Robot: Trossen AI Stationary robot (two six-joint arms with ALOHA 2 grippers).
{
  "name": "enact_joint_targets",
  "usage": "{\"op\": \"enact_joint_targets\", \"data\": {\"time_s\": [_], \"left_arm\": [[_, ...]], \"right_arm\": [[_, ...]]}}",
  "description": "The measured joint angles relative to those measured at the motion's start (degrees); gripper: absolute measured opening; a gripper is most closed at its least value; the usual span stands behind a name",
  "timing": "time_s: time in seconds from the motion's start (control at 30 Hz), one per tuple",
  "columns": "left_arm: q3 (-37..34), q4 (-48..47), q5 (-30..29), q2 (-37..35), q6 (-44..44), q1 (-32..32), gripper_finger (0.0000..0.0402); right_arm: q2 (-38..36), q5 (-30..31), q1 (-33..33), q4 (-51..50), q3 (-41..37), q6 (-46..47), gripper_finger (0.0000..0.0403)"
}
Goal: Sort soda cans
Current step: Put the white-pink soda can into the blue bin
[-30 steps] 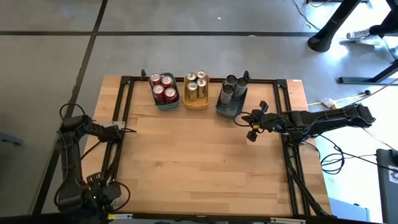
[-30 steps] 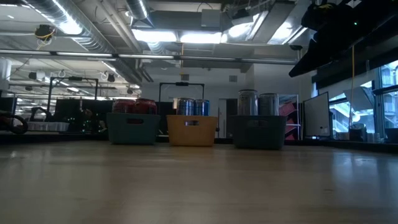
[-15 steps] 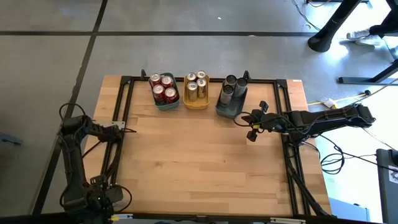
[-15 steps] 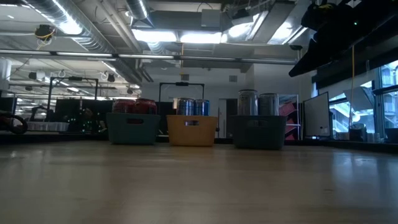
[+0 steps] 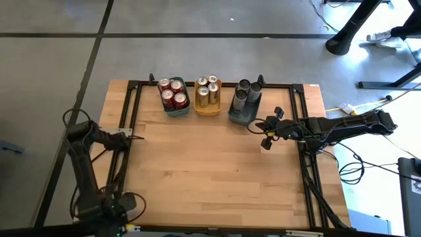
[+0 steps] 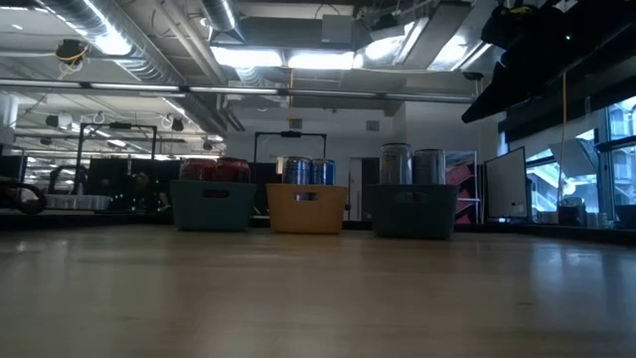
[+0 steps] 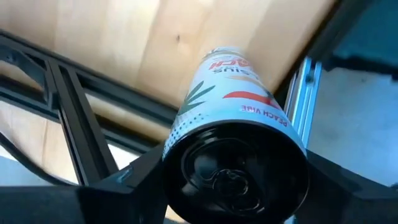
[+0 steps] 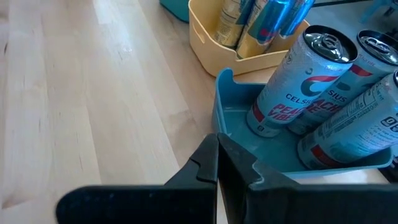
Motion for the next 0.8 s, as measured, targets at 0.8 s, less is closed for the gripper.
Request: {"op": "enact_joint_targets", "data": {"time_s": [0.8], "left_arm": [[10.48, -8.54, -16.27, -1.87, 46.48, 34.45, 0.0245]], "right_arm": [[0.00, -8.81, 5.30, 7.77, 0.04, 4.51, 0.0005]]}}
